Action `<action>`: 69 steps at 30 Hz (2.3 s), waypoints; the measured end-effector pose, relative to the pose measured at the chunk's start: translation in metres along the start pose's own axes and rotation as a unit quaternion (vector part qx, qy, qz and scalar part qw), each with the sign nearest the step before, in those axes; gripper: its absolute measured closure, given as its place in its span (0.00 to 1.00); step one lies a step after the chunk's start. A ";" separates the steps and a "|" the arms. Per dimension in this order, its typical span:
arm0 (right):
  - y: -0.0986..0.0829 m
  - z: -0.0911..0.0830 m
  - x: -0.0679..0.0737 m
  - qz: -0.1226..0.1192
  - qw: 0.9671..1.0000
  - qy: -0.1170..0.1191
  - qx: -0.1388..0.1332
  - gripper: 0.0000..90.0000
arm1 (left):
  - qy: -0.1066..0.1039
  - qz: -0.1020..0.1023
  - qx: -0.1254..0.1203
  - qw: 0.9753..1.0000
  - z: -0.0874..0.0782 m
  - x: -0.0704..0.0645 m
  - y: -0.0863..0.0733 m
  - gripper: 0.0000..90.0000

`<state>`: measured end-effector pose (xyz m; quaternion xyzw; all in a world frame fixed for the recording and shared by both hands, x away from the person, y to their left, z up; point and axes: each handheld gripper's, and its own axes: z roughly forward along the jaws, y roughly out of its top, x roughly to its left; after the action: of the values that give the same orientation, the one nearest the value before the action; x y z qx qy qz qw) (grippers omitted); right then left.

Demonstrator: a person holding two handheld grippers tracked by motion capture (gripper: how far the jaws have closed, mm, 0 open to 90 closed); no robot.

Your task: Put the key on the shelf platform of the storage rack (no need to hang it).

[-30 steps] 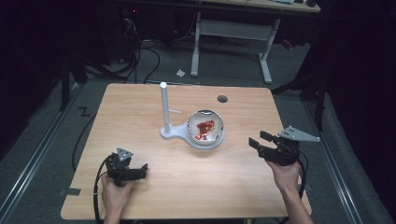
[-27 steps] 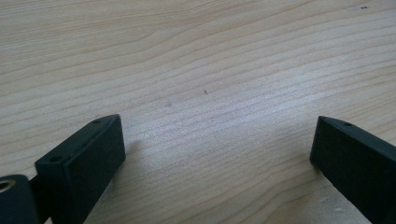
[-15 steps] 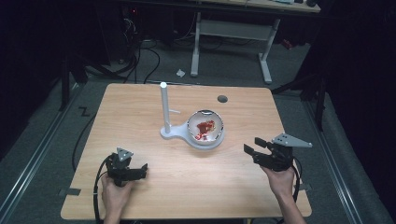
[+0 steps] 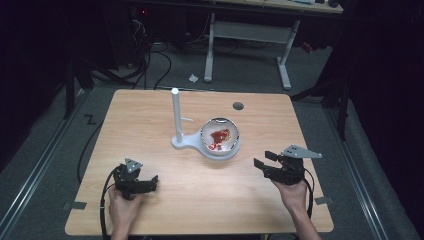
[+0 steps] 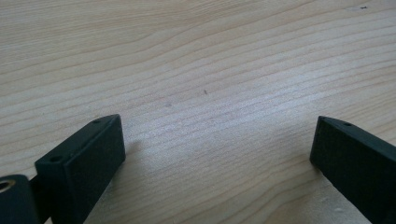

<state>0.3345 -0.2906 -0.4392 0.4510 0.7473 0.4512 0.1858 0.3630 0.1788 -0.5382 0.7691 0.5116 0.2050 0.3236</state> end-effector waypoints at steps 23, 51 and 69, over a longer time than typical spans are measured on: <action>-0.018 0.028 0.000 0.006 1.000 0.006 0.026 0.46 | 0.000 0.000 0.000 1.000 0.000 0.000 0.000 0.04; -0.029 0.064 0.002 0.000 0.998 -0.003 0.064 0.47 | 0.000 0.000 0.000 1.000 0.000 0.000 0.000 0.04; -0.036 0.085 -0.003 -0.011 0.995 -0.032 0.089 0.47 | 0.000 0.000 0.000 1.000 0.000 0.000 0.000 0.04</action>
<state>0.3761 -0.2573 -0.5141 0.4720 0.7828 0.3664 0.1737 0.3631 0.1788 -0.5382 0.7688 0.5120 0.2052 0.3236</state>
